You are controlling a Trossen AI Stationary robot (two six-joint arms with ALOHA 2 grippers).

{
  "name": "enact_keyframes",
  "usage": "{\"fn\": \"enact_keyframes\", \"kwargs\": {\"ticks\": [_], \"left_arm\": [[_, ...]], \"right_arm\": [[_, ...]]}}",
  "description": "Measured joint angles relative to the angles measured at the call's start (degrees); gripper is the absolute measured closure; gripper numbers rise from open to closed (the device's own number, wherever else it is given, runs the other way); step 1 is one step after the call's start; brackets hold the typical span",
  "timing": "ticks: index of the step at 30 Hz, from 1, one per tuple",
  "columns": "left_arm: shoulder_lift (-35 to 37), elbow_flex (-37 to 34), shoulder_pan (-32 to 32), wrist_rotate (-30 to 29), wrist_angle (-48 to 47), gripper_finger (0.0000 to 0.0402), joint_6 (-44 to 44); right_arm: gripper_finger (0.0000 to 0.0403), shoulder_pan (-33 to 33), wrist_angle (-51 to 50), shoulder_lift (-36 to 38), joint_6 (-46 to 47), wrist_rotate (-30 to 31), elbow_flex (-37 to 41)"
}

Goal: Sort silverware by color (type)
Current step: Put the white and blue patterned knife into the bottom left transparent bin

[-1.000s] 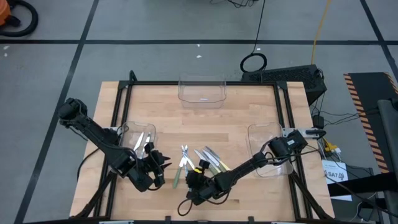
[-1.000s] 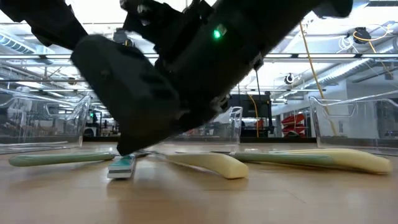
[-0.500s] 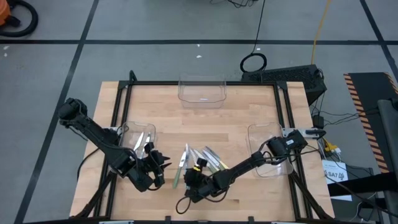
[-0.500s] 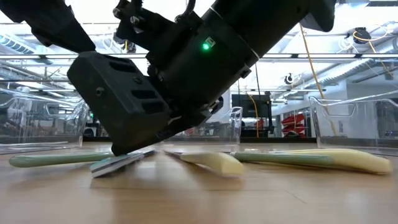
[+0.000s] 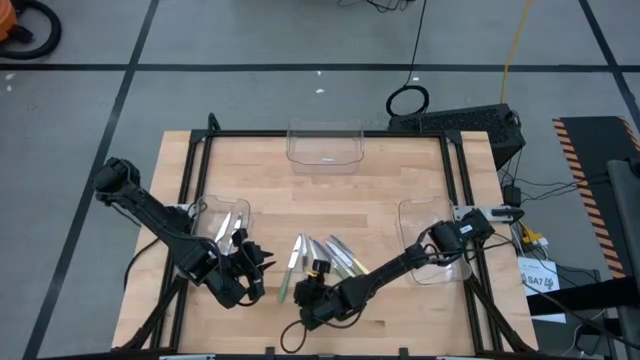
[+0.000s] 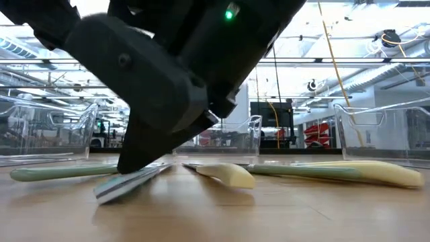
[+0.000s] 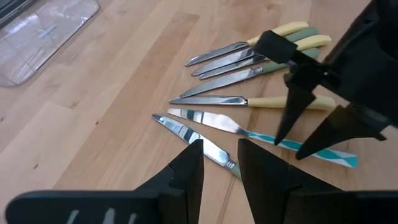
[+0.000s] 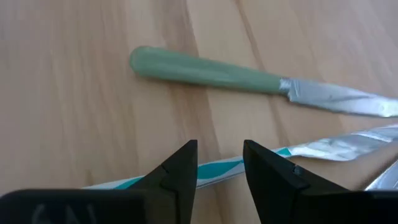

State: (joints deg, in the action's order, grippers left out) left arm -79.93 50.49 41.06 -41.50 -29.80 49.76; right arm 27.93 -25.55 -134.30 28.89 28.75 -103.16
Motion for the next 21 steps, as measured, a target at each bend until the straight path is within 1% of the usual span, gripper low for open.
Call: {"fn": "enact_keyframes", "kwargs": {"ticks": [5,9,12,17,21], "left_arm": [[-0.01,0.0,0.02,0.0,0.02,0.0293,0.2],[-0.01,-0.01,0.24,0.02,0.02,0.0293,0.24],[0.0,-0.01,0.26,0.02,0.02,0.0293,0.24],[-0.01,0.0,0.24,0.02,0.01,0.0293,0.22],[-0.01,-0.01,0.24,0.02,0.02,0.0293,0.44]], "right_arm": [[0.0277,0.37,-5.77,-0.11,3.72,0.16,-2.65],[0.0277,0.56,-9.92,-0.26,7.27,1.6,-4.44],[0.0275,0.85,-10.89,-0.28,9.42,2.24,-5.65],[0.0255,1.63,-12.47,-0.23,11.69,2.45,-8.07],[0.0231,1.87,-14.24,-0.11,15.54,2.16,-8.62]]}}
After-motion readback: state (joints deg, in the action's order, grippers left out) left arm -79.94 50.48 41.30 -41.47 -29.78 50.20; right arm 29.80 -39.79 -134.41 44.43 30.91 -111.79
